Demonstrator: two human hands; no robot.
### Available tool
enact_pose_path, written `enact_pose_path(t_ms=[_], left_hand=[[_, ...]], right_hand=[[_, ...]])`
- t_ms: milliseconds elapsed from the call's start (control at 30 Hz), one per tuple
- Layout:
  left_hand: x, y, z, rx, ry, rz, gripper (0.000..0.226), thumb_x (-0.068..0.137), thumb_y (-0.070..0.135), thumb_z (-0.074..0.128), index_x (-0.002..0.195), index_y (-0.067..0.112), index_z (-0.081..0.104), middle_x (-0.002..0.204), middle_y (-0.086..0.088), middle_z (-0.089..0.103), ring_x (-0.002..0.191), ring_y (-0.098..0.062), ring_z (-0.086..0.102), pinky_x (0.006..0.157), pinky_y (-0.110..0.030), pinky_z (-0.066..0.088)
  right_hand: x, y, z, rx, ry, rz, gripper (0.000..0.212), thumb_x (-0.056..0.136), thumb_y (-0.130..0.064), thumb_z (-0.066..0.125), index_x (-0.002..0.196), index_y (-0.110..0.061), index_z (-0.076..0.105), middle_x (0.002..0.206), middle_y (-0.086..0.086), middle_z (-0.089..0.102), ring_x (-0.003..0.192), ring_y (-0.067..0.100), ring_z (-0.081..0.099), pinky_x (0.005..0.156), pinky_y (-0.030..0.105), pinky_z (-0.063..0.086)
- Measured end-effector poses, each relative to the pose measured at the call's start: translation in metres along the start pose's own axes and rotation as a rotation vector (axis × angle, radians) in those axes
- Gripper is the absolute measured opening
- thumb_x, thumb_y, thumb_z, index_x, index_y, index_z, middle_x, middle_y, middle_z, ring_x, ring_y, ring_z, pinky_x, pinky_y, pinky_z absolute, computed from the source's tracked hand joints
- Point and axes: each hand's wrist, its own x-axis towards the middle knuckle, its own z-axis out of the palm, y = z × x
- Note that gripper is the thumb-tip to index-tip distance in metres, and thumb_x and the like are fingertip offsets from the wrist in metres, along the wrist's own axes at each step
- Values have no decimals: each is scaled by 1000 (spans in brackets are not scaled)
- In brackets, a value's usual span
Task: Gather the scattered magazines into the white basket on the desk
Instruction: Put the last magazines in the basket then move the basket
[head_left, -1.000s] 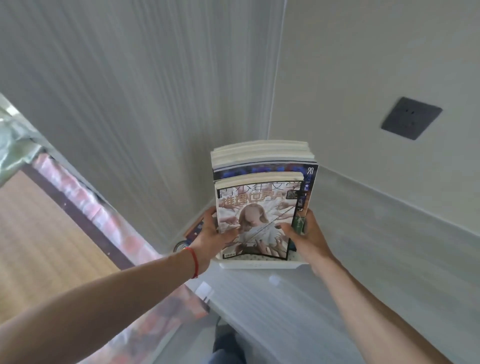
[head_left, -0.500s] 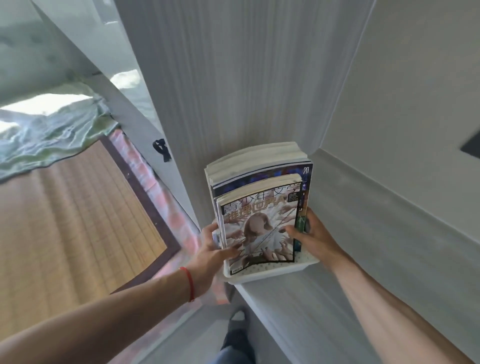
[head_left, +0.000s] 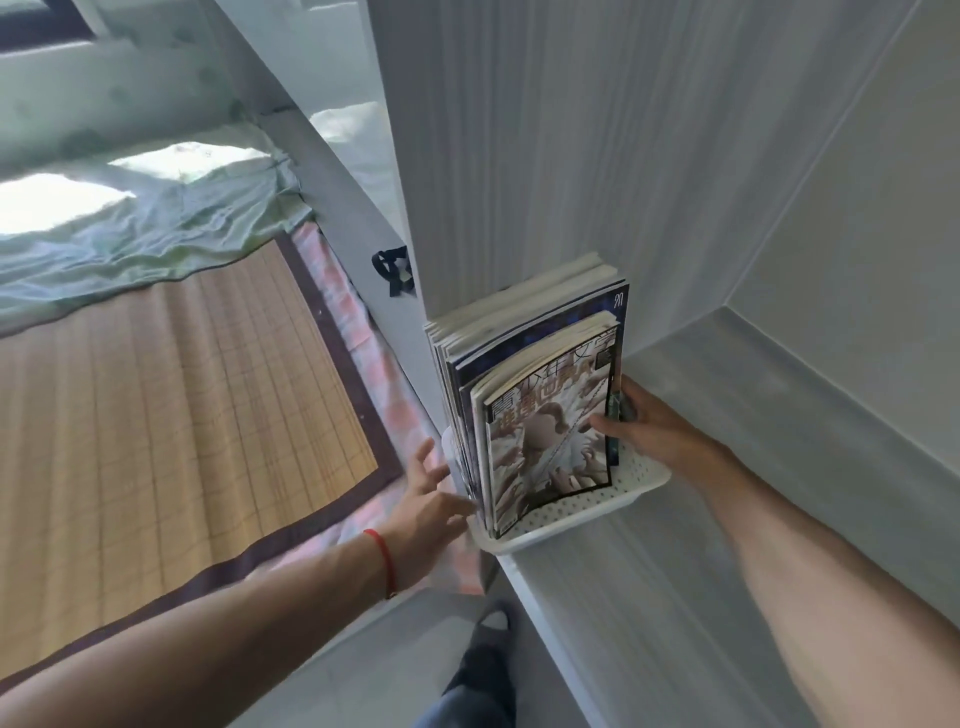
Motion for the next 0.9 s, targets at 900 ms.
enact_pose_path(t_ms=[900], left_hand=[[41,-5,-29,-247,-242,-187,66,87,-1,68,144,28,50,132,-15,70,120,-38,68,95,-50,59]], right_hand=[[27,30,6,-425,353,62,42,108,-47,29,140,-27,48,113,9,63,87,23,59,73,33,45]])
